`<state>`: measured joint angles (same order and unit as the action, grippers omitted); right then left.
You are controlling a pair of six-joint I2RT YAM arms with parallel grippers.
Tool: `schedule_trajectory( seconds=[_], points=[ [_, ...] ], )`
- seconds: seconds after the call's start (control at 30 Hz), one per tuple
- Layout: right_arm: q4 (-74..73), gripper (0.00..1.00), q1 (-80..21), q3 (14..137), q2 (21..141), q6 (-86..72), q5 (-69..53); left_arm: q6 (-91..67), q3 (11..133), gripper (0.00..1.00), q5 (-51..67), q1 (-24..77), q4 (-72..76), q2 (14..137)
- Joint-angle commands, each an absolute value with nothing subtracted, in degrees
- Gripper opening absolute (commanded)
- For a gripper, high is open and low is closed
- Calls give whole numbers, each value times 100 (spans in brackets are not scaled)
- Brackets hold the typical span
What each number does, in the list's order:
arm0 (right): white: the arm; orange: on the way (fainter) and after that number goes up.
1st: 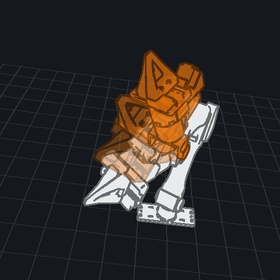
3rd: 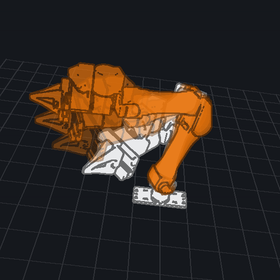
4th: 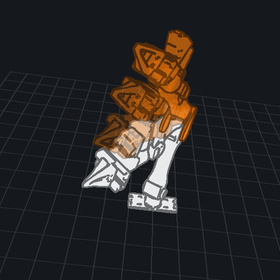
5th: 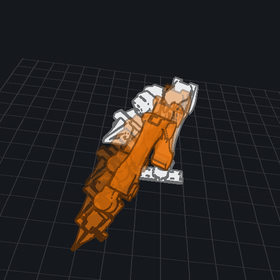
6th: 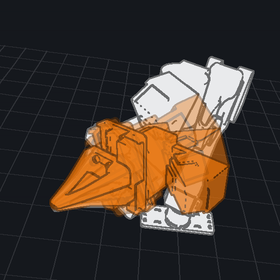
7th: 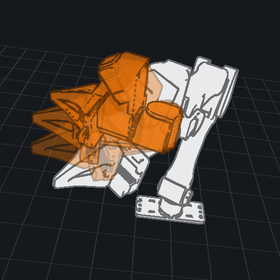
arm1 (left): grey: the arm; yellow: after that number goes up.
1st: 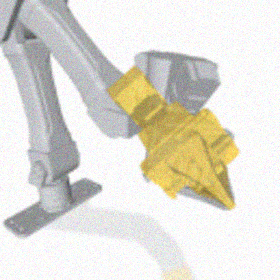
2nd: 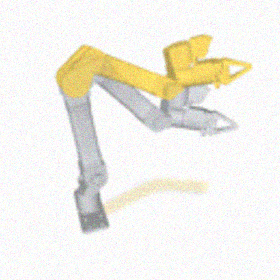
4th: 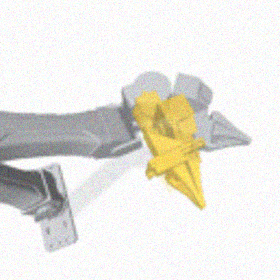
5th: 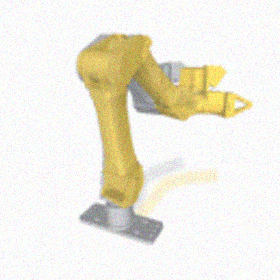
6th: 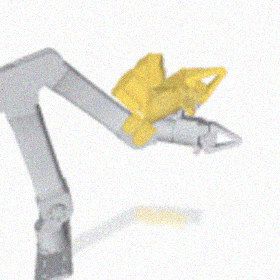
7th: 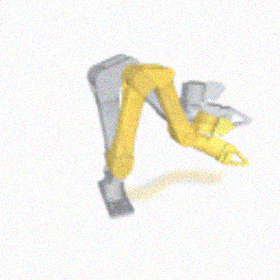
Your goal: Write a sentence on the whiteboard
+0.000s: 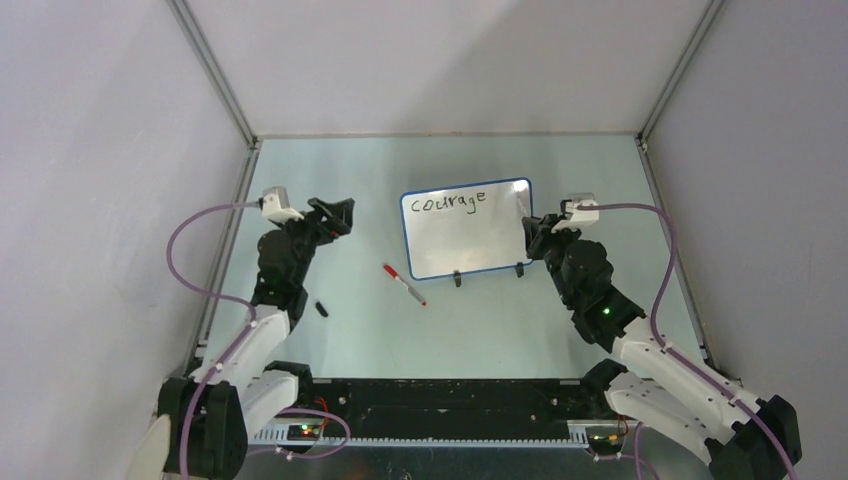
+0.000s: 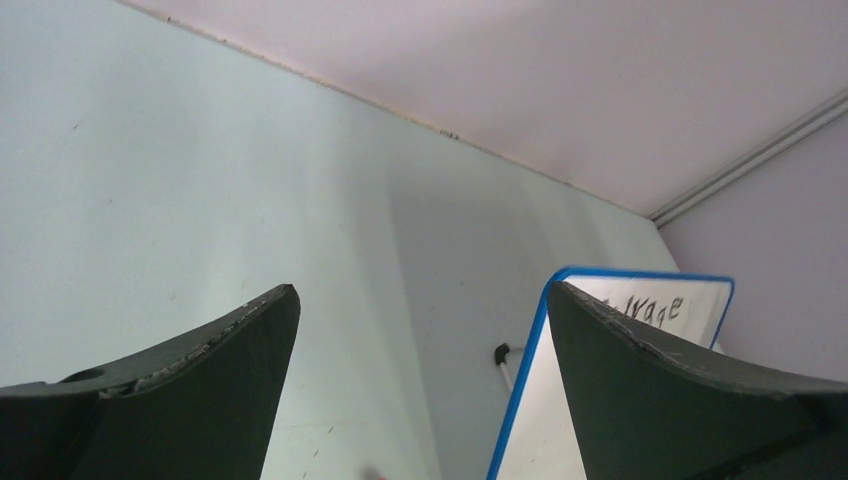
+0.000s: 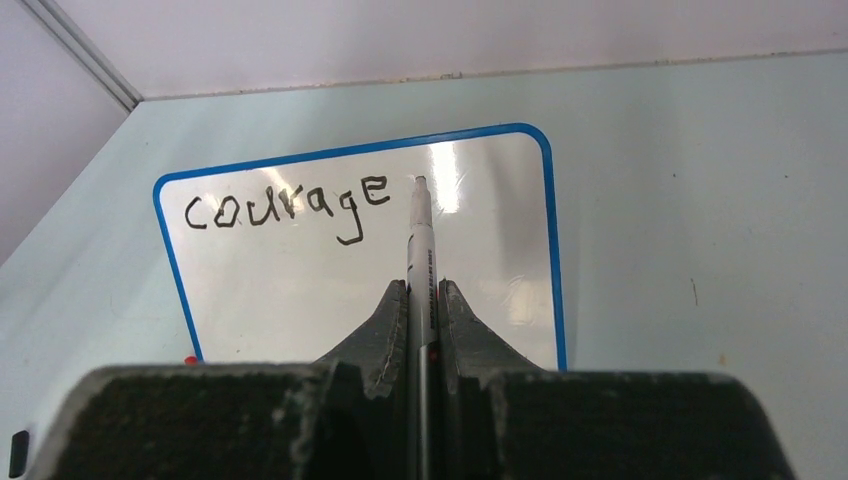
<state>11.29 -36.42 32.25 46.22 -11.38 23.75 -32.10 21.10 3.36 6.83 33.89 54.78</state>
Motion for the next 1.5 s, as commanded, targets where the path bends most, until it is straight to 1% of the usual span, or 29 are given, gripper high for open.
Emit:
schedule_trajectory(
  seconds=[0.0,0.2,0.33,0.37,0.43,0.5,0.57,0.63,0.7,0.8,0.97,1.13,1.23,1.27,1.33,1.47],
  points=[
    [1528,0,-3669,3227,4712,-1024,2437,-3597,2955,99,341,671,2960,5717],
    [1653,0,-3677,3226,4956,-1044,2347,-3836,2936,99,180,674,3570,6269],
    [1623,0,-3681,3314,5111,-1076,2187,-3769,2872,99,993,669,4147,6613],
    [1524,0,-3686,3379,5109,-1087,2166,-3612,2952,99,1382,664,4082,6624],
    [1437,0,-3698,3416,5044,-1130,2068,-3228,3105,99,1577,780,3842,6646],
    [1404,0,-3714,3424,5003,-1140,2016,-3270,2770,98,1718,789,4376,6751],
    [1394,0,-3732,3427,5039,-1071,2080,-3534,2500,96,2032,712,5788,6972],
    [1383,0,-3738,3428,5102,-1016,2174,-3722,2528,94,2206,698,6200,7233],
    [1371,0,-3742,3423,5114,-993,2202,-3916,2669,90,2332,691,6325,7456],
    [1369,0,-3736,3419,5129,-990,2225,-4107,2771,88,2682,704,6402,7618],
    [1411,0,-3738,3419,5273,-1020,2204,-4047,2409,88,2528,722,6205,7014],
    [1418,0,-3752,3419,5324,-1031,2164,-4129,2271,87,2426,766,6226,6907],
    [1361,0,-3747,3419,5217,-1032,2200,-4161,1907,86,2240,802,7097,7267],
    [1331,0,-3745,3419,5182,-1018,2221,-4248,1703,86,2241,794,7775,7355],
    [1343,0,-3744,3400,5160,-1000,2277,-4317,1569,86,2215,795,8227,7518],
    [1399,0,-3751,3393,5234,-974,2277,-4306,1685,86,2367,797,8152,7744]
  ],
)
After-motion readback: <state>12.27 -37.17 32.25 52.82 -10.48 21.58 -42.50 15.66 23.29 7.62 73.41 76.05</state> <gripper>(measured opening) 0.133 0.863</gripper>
